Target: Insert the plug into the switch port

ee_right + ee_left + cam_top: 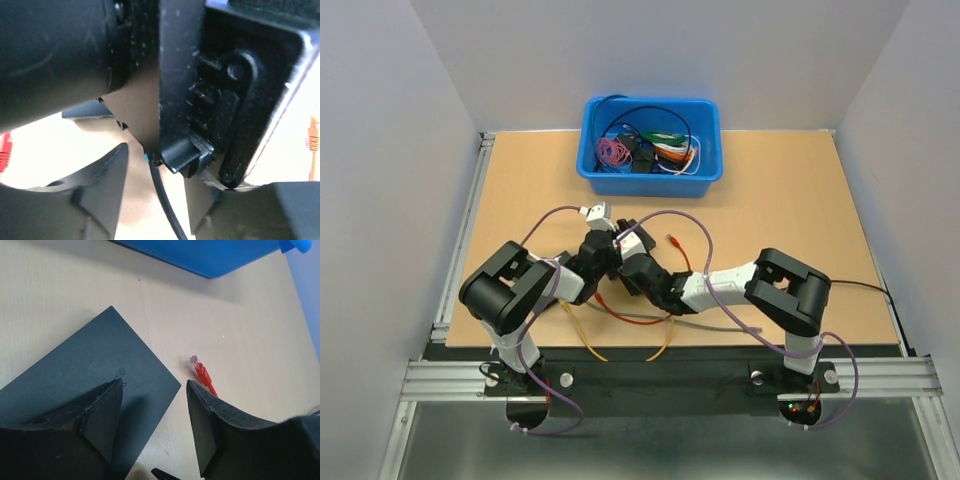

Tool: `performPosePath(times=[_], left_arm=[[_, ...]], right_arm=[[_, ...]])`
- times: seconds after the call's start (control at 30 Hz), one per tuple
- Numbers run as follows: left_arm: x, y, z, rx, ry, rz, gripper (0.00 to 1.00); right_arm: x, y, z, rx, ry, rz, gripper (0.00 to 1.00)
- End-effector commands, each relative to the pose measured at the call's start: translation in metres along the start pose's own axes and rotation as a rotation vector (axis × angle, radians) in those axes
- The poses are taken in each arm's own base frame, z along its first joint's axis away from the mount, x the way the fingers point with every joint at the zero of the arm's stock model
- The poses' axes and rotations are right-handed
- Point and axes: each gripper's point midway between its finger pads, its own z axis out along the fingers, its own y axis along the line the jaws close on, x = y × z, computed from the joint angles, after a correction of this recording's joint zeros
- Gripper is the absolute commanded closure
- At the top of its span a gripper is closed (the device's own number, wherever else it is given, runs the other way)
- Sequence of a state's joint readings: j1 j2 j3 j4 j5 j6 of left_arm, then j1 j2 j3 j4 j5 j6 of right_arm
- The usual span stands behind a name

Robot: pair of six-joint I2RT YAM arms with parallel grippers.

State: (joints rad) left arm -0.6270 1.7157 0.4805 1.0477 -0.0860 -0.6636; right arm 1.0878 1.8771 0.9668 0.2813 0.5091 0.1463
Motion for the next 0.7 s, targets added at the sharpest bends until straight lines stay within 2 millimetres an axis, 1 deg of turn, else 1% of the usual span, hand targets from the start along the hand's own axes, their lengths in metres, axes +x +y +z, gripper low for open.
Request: performPosePath(times=[0.0, 0.03, 0.1, 0.17, 0.2, 0.23, 0.27, 0.3, 0.33, 0.37, 0.4, 0.43, 0.47, 0.5, 0.53, 0.57, 0.6, 0.63, 0.67], left_arm=[[0.108, 0.039, -0.052, -0.114, 0.47, 0.04, 0.33], [0.104, 0.038, -0.05, -0.112, 0.464, 0.042, 0.33], [0.096, 0.034, -0.047, -0.11, 0.459, 0.04, 0.33], [0.081, 0.032, -0.043, -0.107, 0.437, 0.04, 0.33], [0.076, 0.032, -0.041, -0.104, 0.431, 0.04, 0.33], [0.07, 0.031, -0.039, -0.104, 0.42, 0.04, 0.33], [0.059, 0.03, -0.036, -0.099, 0.405, 0.04, 0.33], [0.054, 0.03, -0.034, -0.1, 0.399, 0.04, 0.33], [0.046, 0.033, -0.032, -0.106, 0.385, 0.045, 0.33], [0.037, 0.03, -0.027, -0.099, 0.37, 0.045, 0.33], [0.034, 0.032, -0.027, -0.106, 0.372, 0.042, 0.33], [0.028, 0.032, -0.025, -0.105, 0.363, 0.042, 0.32], [0.02, 0.034, -0.023, -0.11, 0.354, 0.039, 0.33], [0.013, 0.035, -0.022, -0.113, 0.345, 0.037, 0.33], [0.005, 0.034, -0.022, -0.11, 0.329, 0.037, 0.33], [-0.004, 0.037, -0.021, -0.124, 0.315, 0.033, 0.33], [-0.011, 0.037, -0.022, -0.131, 0.302, 0.033, 0.33], [-0.022, 0.035, -0.023, -0.131, 0.275, 0.035, 0.33], [-0.029, 0.037, -0.025, -0.15, 0.264, 0.034, 0.33]], right_arm=[[-0.063, -0.017, -0.009, 0.037, -0.218, 0.147, 0.45], [-0.06, -0.018, -0.011, 0.034, -0.215, 0.149, 0.43], [-0.061, -0.023, -0.022, 0.029, -0.224, 0.16, 0.4], [-0.064, -0.025, -0.03, 0.018, -0.236, 0.162, 0.38], [-0.071, -0.029, -0.039, 0.013, -0.248, 0.155, 0.37], [-0.071, -0.03, -0.042, 0.014, -0.245, 0.149, 0.37], [-0.074, -0.032, -0.045, 0.018, -0.242, 0.145, 0.36], [-0.072, -0.034, -0.049, 0.019, -0.23, 0.131, 0.35], [-0.081, -0.035, -0.056, 0.001, -0.249, 0.136, 0.34], [-0.085, -0.035, -0.061, -0.009, -0.255, 0.136, 0.34], [-0.084, -0.033, -0.064, -0.027, -0.242, 0.127, 0.34], [-0.093, -0.032, -0.07, -0.045, -0.256, 0.136, 0.34], [-0.09, -0.029, -0.072, -0.062, -0.237, 0.139, 0.34], [-0.092, -0.023, -0.076, -0.087, -0.24, 0.144, 0.34], [-0.094, -0.015, -0.08, -0.122, -0.243, 0.14, 0.36], [-0.093, -0.008, -0.081, -0.134, -0.24, 0.14, 0.39], [-0.093, -0.002, -0.083, -0.143, -0.238, 0.136, 0.4], [-0.09, 0.013, -0.087, -0.171, -0.232, 0.122, 0.41], [-0.083, 0.022, -0.083, -0.179, -0.216, 0.111, 0.41]])
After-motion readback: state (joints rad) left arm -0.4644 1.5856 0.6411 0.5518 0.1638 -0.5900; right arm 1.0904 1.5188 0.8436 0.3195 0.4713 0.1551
